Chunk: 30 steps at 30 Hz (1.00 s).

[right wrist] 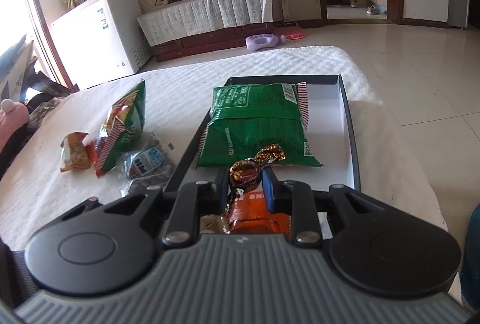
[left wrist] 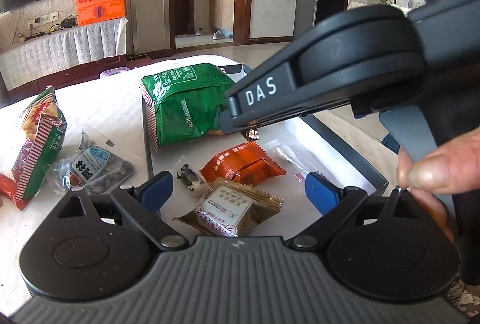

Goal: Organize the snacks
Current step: 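Lower the cake packet into the box and open the left tool while the right tool releases the chocolate, then move both tools back from the box toward the loose snacks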

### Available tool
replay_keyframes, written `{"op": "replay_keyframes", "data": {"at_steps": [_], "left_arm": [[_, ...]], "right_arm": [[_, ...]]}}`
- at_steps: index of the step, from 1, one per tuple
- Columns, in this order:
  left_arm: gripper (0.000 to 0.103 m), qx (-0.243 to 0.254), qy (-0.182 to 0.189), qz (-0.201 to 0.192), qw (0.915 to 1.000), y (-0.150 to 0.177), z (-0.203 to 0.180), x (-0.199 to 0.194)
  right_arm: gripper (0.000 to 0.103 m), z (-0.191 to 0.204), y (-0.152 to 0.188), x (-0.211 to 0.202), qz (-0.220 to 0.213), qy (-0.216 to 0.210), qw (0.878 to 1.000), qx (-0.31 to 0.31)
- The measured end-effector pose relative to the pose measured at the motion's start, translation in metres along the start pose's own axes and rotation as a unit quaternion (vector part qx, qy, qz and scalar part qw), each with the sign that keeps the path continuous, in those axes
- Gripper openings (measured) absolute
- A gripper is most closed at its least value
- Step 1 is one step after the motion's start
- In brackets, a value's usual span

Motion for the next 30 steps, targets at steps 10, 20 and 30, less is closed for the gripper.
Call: {"op": "replay_keyframes", "data": {"at_steps": [10, 20, 30], "left_arm": [[0.097, 0.002, -0.001, -0.001, 1.0, 0.001, -0.003, -0.001], [0.097, -0.002, 0.003, -0.001, 1.0, 0.0, -0.002, -0.003], [0.099, -0.009, 0.003, -0.007, 0.9999, -0.001, -0.001, -0.002]], "right_arm": [[0.029, -0.002, 0.0, 0.0, -0.001, 0.0, 1.0, 0.007], [0.035, -0.005, -0.006, -0.01, -0.031, -0.022, 0.998, 0.042], [0.036, -0.009, -0.015, -0.028, -0.075, -0.042, 0.993, 0.078]]}}
Point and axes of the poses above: each gripper's, at about its wrist camera, not at the fingertips, and x roughly the way its jaws point, z to its left, y to its underside, the point moved 9 cm from there along x, roughly the way its jaws point, and after that the axes turned 15 degrees about -x, right-handed, at the moved point
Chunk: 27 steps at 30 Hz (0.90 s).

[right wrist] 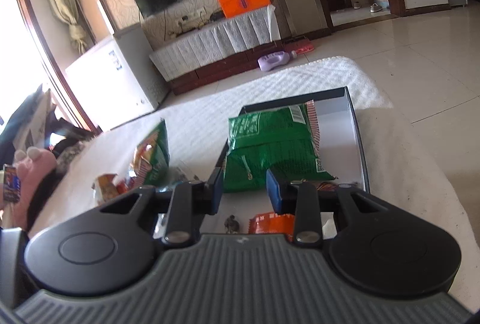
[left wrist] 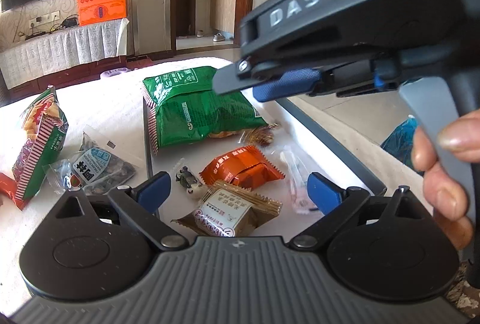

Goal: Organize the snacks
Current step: 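Move both tools back from the box toward the loose snacks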

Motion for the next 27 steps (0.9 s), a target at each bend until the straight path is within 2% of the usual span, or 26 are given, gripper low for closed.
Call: {"op": "replay_keyframes", "data": {"at_steps": [8, 13, 22, 24, 27], "left_arm": [[0.1, -0.021, 0.006, -0.026, 0.9994, -0.013, 0.003, -0.01], [0.1, -0.046, -0.007, -0.047, 0.9978, -0.027, 0.018, -0.02], [0.1, -0.082, -0.071, -0.081, 0.9908, -0.048, 0.081, -0.054], [0.1, -0.09, -0.09, -0.087, 0.9881, -0.052, 0.099, -0.063], [0.1, -0.105, -0.124, -0.095, 0.9821, -0.057, 0.132, -0.078]], "right_arm": [[0.036, -0.002, -0.002, -0.005, -0.008, 0.007, 1.0, 0.002], [0.036, 0.008, -0.002, -0.005, -0.008, 0.008, 1.0, -0.008], [0.036, 0.043, -0.007, 0.011, -0.005, -0.004, 1.0, -0.029], [0.043, 0.052, -0.008, 0.015, -0.006, -0.007, 0.999, -0.032], [0.047, 0.068, -0.011, 0.025, -0.004, -0.014, 0.999, -0.044]]}}
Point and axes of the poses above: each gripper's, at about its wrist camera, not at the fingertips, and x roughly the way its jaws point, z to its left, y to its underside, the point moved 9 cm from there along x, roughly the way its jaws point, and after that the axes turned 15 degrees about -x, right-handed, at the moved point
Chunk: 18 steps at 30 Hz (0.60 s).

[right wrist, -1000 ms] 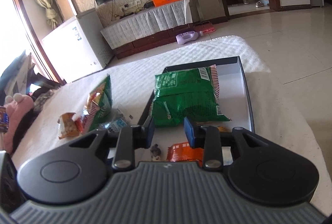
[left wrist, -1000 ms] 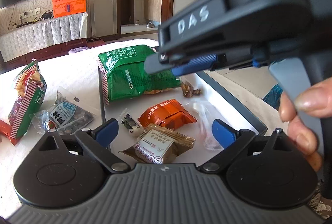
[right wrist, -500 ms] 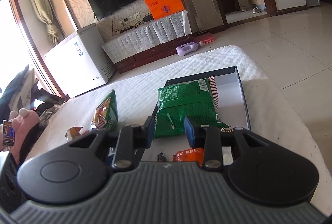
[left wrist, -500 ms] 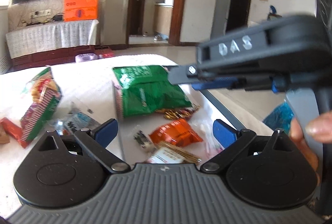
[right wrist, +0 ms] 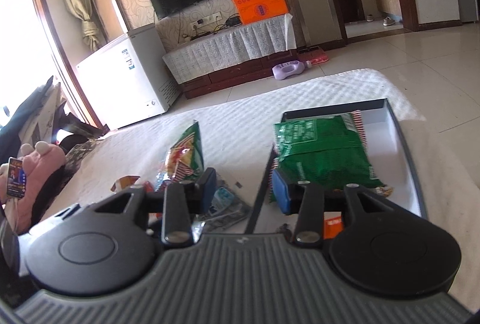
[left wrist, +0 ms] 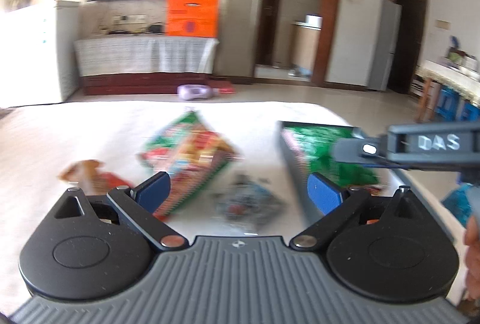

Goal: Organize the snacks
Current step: 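Move both tools back from the box toward the loose snacks, then grasp the clear candy bag with the right tool while the left tool grasps the peanut packet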

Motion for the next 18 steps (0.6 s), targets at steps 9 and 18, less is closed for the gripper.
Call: {"op": "replay_keyframes", "data": {"at_steps": [9, 18], "left_arm": [[0.1, -0.051, -0.136, -0.003, 0.9895, -0.031, 0.113, 0.002], [0.1, -0.097, -0.173, 0.038, 0.9793, -0.033, 0.168, 0.032]], "right_arm": [[0.046, 0.062, 0.012, 0.046, 0.075, -0.026, 0.988, -0.135], [0.077, 0.068, 0.023, 0.083, 0.124, 0.02, 0.962, -0.243]]}}
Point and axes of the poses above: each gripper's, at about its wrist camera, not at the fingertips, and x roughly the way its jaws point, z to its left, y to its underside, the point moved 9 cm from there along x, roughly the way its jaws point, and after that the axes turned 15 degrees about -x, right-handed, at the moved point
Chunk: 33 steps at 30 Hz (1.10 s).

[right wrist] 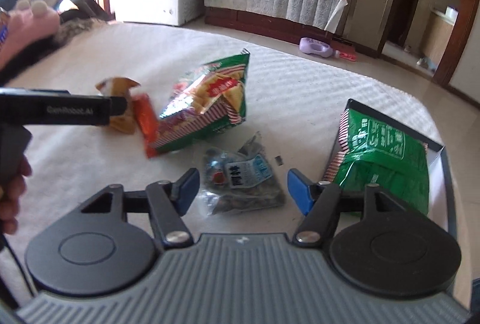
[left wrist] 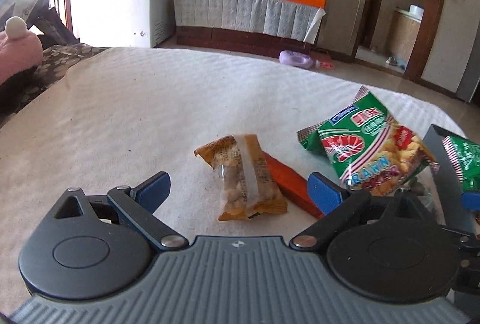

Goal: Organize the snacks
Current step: 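Grasp the clear candy bag with the right tool while the left tool grasps the peanut packet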

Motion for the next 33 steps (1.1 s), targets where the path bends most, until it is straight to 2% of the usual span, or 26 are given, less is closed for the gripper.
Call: {"op": "replay_keyframes", "data": {"at_steps": [7, 9, 13, 14, 15, 17, 18, 21, 25, 29, 33], "left_arm": [[0.1, -0.005, -0.015, 0.034, 0.9993, 0.004, 0.006, 0.034], [0.102, -0.003, -0.015, 0.029, 0.9995, 0.002, 0.008, 0.04], [0.102, -0.006, -0.01, 0.027, 0.9996, -0.003, 0.005, 0.049], [0.102, -0.006, -0.009, 0.026, 0.9996, -0.004, 0.005, 0.05], [0.101, -0.006, -0.007, 0.026, 0.9996, -0.004, 0.004, 0.05], [0.087, -0.007, -0.003, 0.021, 0.9997, -0.005, 0.003, 0.048], [0.082, -0.008, -0.004, 0.018, 0.9998, -0.004, 0.0, 0.046], [0.057, -0.012, 0.005, 0.016, 0.9998, -0.005, 0.002, 0.041], [0.049, -0.04, 0.025, 0.024, 0.9986, -0.007, 0.01, 0.034], [0.048, -0.066, 0.033, 0.031, 0.9968, -0.005, 0.019, 0.025], [0.048, -0.068, 0.033, 0.021, 0.9969, -0.005, 0.025, 0.004]], "right_arm": [[0.079, 0.005, -0.003, 0.031, 0.033, -0.022, 0.998, -0.042], [0.084, 0.004, -0.005, 0.035, 0.033, -0.027, 0.998, -0.038], [0.083, 0.003, -0.004, 0.044, 0.038, -0.055, 0.998, -0.013], [0.079, 0.004, -0.004, 0.045, 0.037, -0.061, 0.997, -0.013], [0.069, 0.006, -0.004, 0.044, 0.035, -0.073, 0.997, -0.011], [0.052, 0.01, -0.007, 0.041, 0.033, -0.097, 0.995, 0.006], [0.048, 0.011, -0.008, 0.039, 0.032, -0.096, 0.995, 0.008], [0.044, 0.013, -0.008, 0.031, 0.029, -0.088, 0.996, 0.012], [0.043, 0.013, -0.003, 0.017, 0.025, -0.087, 0.995, 0.031], [0.042, 0.013, 0.001, -0.002, 0.011, -0.089, 0.995, 0.05], [0.042, 0.009, 0.001, -0.029, -0.017, -0.086, 0.993, 0.074]]}}
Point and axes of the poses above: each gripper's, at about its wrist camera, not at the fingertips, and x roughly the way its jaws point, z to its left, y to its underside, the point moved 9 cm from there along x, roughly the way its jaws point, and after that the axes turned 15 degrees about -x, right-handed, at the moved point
